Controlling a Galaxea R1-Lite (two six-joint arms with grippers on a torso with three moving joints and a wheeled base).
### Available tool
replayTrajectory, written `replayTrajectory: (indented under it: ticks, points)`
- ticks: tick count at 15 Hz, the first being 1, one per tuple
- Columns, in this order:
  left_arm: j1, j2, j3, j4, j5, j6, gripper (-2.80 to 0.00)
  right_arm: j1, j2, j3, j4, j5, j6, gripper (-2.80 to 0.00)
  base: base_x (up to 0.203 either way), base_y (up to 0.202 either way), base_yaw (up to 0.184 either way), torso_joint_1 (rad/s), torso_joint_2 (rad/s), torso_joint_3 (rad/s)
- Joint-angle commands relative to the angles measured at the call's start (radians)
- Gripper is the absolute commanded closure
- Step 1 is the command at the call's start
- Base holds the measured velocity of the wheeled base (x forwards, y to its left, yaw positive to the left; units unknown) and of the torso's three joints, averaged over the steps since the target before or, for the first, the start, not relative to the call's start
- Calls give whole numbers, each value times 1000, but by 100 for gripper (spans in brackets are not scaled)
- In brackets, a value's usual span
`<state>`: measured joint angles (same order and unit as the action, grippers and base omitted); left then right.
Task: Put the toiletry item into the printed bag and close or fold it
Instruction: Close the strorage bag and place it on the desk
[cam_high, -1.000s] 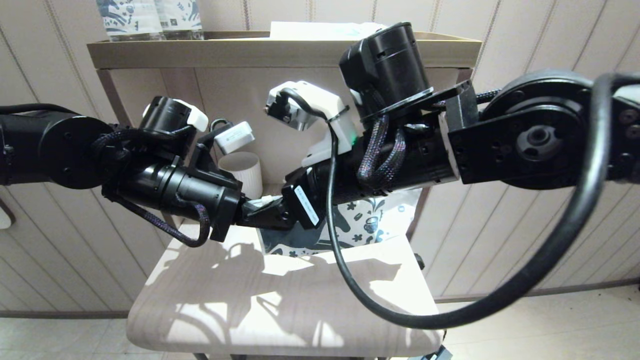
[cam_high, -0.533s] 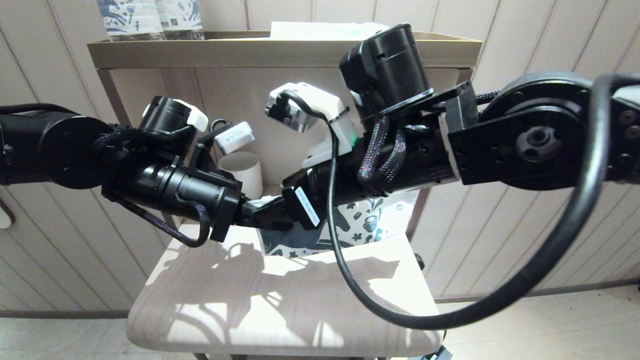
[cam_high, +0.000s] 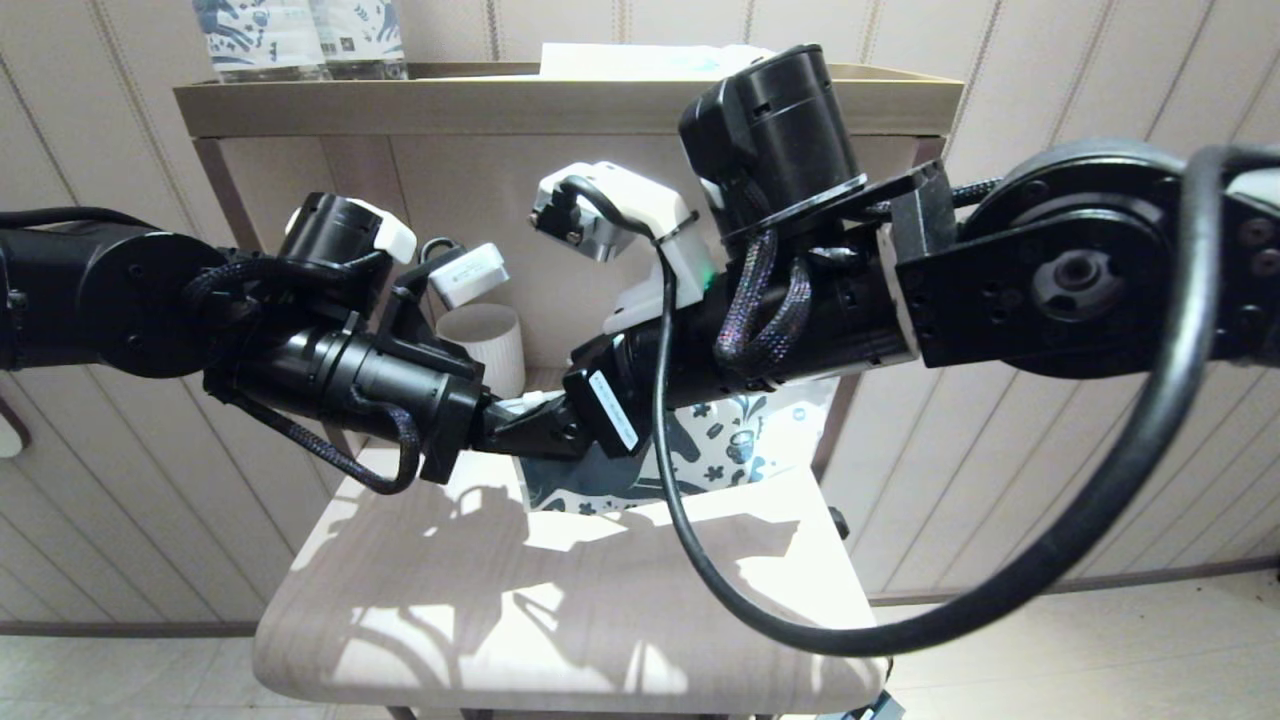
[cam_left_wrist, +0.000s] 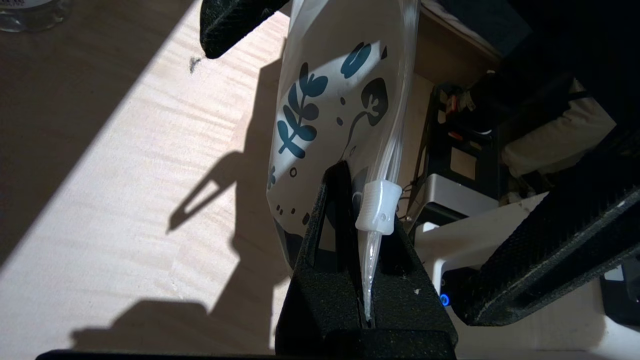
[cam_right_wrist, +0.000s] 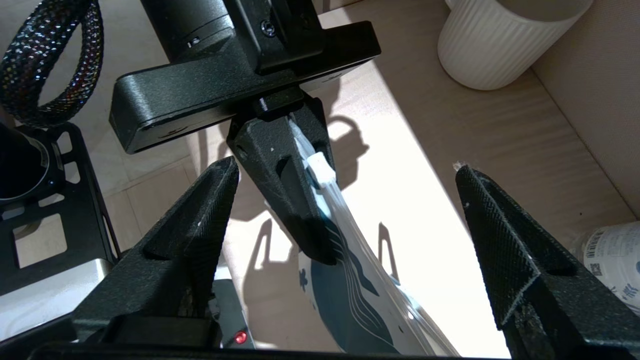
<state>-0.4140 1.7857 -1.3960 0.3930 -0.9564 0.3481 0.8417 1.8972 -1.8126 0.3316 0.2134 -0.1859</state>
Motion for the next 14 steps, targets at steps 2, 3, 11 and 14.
replayTrajectory:
  ticks: [2, 3, 11, 14]
  points:
    - [0, 1, 0, 3, -5, 2, 0, 0, 0, 12, -3, -2, -2, -280, 0, 0, 0, 0, 0, 0]
    - [0, 1, 0, 3, -5, 2, 0, -1, -1, 12, 0, -2, -5, -280, 0, 0, 0, 0, 0, 0]
    - [0, 1, 3, 3, -5, 8, 0, 0, 0, 1, 3, 5, 3, 0, 0, 0, 0, 0, 0, 0]
    - [0, 0, 2, 3, -5, 8, 0, 0, -1, 1, 3, 9, 3, 0, 0, 0, 0, 0, 0, 0]
